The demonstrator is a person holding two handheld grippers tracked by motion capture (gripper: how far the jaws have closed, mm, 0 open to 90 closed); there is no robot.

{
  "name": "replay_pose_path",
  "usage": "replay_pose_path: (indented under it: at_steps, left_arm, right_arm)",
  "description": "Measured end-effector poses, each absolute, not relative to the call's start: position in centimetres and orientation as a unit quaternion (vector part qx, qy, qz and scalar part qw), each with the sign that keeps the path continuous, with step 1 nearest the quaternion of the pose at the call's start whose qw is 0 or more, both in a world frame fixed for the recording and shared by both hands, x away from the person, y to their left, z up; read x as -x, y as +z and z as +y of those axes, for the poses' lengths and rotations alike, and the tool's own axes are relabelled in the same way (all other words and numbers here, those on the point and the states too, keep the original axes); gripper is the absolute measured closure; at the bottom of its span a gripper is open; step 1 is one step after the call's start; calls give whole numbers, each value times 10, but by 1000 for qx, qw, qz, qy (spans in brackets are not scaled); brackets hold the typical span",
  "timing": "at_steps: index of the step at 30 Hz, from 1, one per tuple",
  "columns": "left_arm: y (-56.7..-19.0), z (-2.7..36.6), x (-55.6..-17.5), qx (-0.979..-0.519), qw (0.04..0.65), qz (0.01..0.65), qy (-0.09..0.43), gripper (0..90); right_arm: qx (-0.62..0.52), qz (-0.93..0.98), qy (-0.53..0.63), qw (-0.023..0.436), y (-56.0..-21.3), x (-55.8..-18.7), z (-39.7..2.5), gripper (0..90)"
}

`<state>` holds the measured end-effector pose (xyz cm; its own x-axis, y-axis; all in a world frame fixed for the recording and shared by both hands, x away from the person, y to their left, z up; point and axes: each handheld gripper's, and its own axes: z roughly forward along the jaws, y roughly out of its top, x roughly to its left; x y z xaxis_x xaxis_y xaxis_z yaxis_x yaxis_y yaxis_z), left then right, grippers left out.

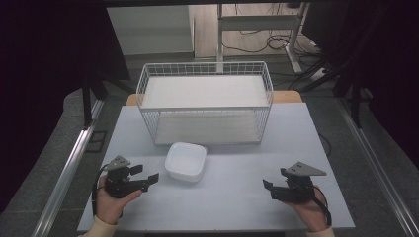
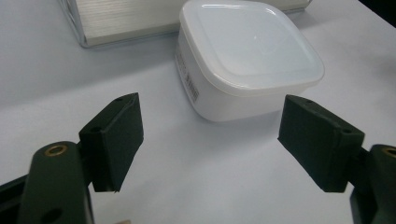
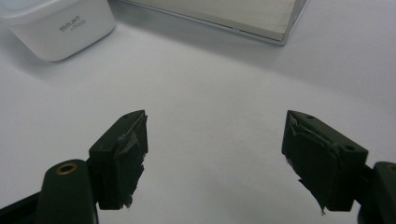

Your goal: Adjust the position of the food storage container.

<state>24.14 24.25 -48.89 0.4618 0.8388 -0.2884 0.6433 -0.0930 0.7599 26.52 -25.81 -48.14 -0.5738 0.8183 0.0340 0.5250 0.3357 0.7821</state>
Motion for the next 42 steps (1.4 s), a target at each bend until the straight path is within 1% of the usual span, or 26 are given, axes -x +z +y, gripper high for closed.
replay_pose_path:
  at_steps: [10,17,23,30,35,38,40,42]
  left_arm:
    - [-484,240,-242,-736,441,502,112,222]
    - [-459,240,-251,-724,453,504,125,240]
    - [-439,234,-268,-736,441,497,130,260]
    - [-438,230,-290,-743,419,507,124,292]
    - [-440,231,-308,-745,406,516,120,339]
    - [-444,231,-317,-747,398,520,116,394]
    - [-447,230,-323,-749,393,521,114,477]
    - [-452,228,-329,-757,383,516,120,601]
  right_arm:
    - [-419,799,391,179,-482,-266,-258,228]
    - [-419,798,394,178,-482,-265,-261,229]
    - [-425,795,394,180,-482,-265,-262,231]
    - [-425,797,389,180,-482,-265,-260,231]
    - [-433,794,385,181,-484,-266,-262,233]
    - [-434,794,384,182,-484,-266,-263,235]
    - [-434,795,384,181,-484,-266,-262,235]
    - [-433,796,383,180,-484,-266,-262,235]
